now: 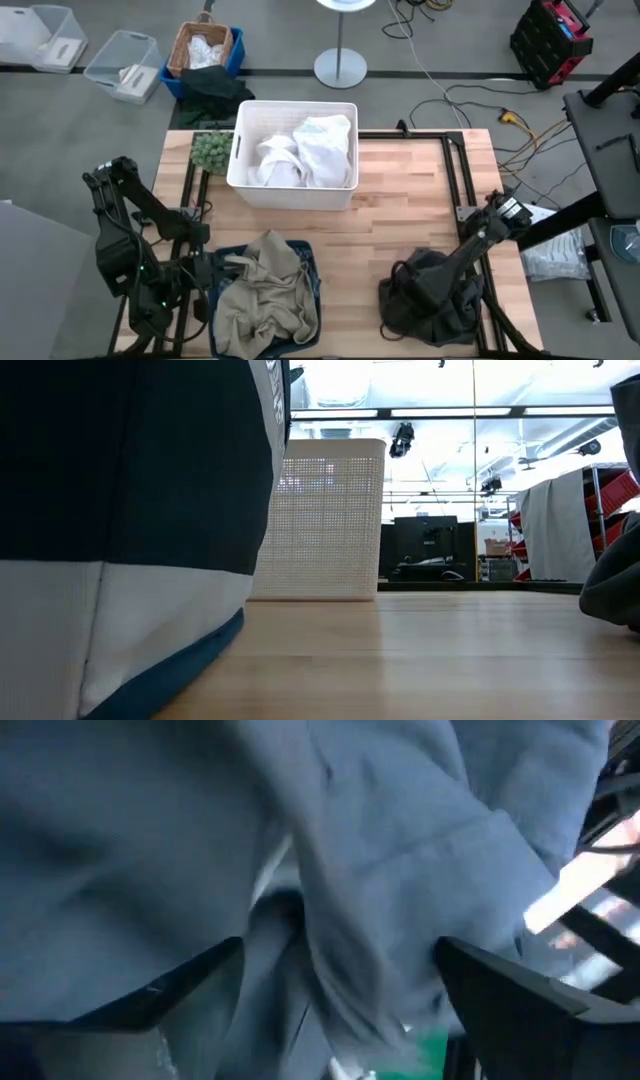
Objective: Sort clothes
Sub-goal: Put the black shorts into the blue laundry organizer
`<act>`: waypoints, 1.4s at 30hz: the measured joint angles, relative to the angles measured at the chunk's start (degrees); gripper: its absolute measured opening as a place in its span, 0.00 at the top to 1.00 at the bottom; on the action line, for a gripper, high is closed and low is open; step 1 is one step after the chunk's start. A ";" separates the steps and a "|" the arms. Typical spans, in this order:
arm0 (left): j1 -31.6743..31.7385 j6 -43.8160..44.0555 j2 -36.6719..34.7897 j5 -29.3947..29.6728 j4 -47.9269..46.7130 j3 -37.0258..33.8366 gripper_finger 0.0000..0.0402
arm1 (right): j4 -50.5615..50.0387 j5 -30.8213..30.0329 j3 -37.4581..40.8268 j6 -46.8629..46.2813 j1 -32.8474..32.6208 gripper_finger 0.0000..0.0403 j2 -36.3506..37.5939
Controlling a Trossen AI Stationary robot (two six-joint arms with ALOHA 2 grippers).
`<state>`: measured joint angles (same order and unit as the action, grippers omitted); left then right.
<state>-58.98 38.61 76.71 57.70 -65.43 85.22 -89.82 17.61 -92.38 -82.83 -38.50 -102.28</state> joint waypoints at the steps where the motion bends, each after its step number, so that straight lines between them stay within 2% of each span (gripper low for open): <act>1: 0.05 0.02 0.02 0.12 0.02 -0.45 1.00 | 1.06 -0.13 2.88 -0.08 -0.13 0.19 -0.35; 4: 0.13 0.67 -0.02 0.28 0.04 -1.86 1.00 | 9.21 -1.41 12.73 0.31 0.24 0.15 -0.26; 7: 0.15 2.71 -0.02 0.25 0.06 -3.05 1.00 | 24.35 -2.87 23.12 0.61 1.10 0.15 -0.27; 10: 0.15 5.22 -0.02 0.24 0.10 -3.51 1.00 | 39.55 -1.81 32.91 -2.09 2.14 0.18 0.21; 13: 0.15 6.50 -0.02 0.08 0.26 -3.55 1.00 | 45.78 -4.21 37.64 -5.12 2.15 0.26 0.35; 16: 0.15 6.77 -0.02 -0.14 0.28 -3.61 1.00 | 46.31 -5.47 39.31 -5.25 2.15 0.42 0.48; 21: 0.15 6.08 -0.04 0.02 0.22 -3.61 1.00 | 46.06 -8.40 39.85 -1.86 2.10 0.88 0.43; 24: 0.15 5.49 -0.05 0.29 0.04 -3.45 1.00 | 42.84 -10.27 37.62 -0.86 2.01 0.94 2.00; 26: 0.12 5.44 -0.05 0.27 -0.08 -2.48 1.00 | 35.35 -14.41 33.54 -1.03 1.72 0.96 5.05; 29: 0.05 5.43 -0.37 0.36 -1.32 -0.41 1.00 | 21.78 -24.63 25.57 -5.44 0.55 0.97 12.21; 33: 0.07 4.36 -0.42 1.08 -4.53 3.24 1.00 | 21.10 -39.56 14.63 -6.52 -0.99 0.97 22.10; 36: 0.10 0.67 -0.51 2.57 -5.03 7.34 1.00 | 29.25 -54.13 7.56 1.73 -0.76 0.97 24.53; 38: -0.07 -2.04 -0.52 2.76 -5.02 10.86 1.00 | 37.23 -60.51 3.32 13.56 1.12 0.97 25.14; 40: -0.39 -4.54 -0.34 2.77 -5.01 14.82 1.00 | 49.75 -61.44 -0.01 26.69 3.88 0.97 24.29; 42: -0.99 -7.49 -0.01 2.78 -4.84 18.85 1.00 | 62.80 -59.09 -3.05 41.01 6.70 0.97 22.15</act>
<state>-59.97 31.12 76.70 60.49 -70.27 104.07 -27.02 -41.48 -95.43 -41.82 -31.80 -80.12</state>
